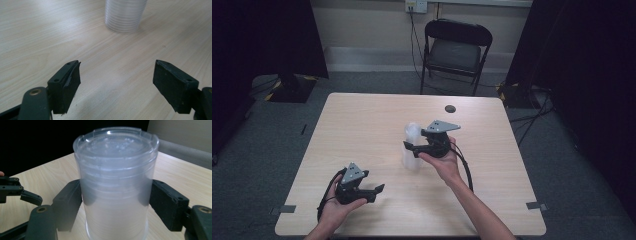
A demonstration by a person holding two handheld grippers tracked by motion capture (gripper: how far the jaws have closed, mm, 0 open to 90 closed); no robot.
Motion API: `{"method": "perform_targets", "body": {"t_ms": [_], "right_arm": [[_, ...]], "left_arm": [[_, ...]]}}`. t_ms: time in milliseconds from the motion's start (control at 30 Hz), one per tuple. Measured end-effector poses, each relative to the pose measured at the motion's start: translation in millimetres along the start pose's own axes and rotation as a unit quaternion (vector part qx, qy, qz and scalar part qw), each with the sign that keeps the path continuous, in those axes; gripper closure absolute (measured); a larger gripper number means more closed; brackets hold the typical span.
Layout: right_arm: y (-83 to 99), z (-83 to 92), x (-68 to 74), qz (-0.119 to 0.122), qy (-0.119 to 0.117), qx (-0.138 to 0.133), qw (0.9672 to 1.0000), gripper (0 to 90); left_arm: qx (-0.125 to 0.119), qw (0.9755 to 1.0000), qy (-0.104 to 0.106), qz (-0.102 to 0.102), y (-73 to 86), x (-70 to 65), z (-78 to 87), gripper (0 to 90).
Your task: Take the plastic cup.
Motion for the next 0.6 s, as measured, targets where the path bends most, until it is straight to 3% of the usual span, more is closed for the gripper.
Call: {"method": "perform_targets", "body": {"t_ms": [600], "right_arm": [[11.2,-22.9,0.0,-0.005,0.005,0.009,0.9999,26.6]], "left_arm": [[-0.001,1.0000,0.002,0.002,0.3,0.1,-0.4,21.8]]}}
Point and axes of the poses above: each handheld gripper's, and its own axes: z roughly backward along the jaws, y roughly out of its underside, x roughly to its left, the point moved 4 cm from there along -z, roughly forward along the jaws, and after that the axes turned 5 degrees about x, right-handed, at the moved point
